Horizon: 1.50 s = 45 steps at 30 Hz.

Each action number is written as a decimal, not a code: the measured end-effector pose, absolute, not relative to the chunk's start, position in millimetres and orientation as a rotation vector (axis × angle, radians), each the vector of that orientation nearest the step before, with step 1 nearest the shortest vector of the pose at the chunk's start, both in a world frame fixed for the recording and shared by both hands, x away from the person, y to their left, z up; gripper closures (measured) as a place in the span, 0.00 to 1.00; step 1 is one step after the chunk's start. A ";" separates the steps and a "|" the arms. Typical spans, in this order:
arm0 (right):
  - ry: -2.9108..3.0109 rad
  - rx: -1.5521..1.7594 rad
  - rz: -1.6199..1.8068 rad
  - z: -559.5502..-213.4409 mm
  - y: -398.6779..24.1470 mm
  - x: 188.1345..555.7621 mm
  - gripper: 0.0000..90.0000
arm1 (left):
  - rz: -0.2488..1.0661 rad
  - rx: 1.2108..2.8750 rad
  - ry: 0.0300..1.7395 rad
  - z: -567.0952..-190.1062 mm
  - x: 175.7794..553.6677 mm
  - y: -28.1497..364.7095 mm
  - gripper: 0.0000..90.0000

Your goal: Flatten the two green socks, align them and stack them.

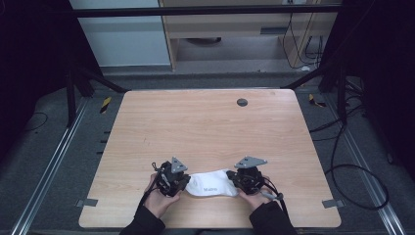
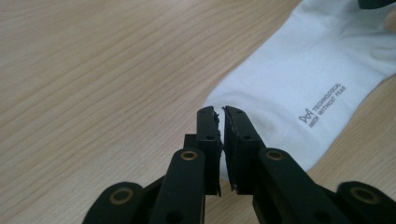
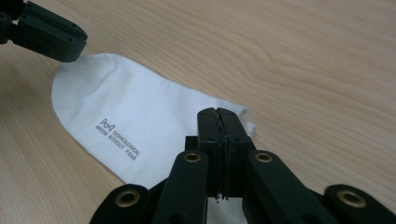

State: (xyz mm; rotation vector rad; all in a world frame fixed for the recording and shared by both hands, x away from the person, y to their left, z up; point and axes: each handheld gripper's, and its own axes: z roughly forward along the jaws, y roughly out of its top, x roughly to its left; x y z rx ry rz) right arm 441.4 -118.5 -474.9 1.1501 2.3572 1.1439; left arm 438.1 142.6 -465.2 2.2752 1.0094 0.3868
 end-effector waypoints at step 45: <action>2.336 1.158 1.118 -474.5 -149.0 429.1 0.93 | 0.452 2.194 0.991 -463.2 436.3 153.9 0.70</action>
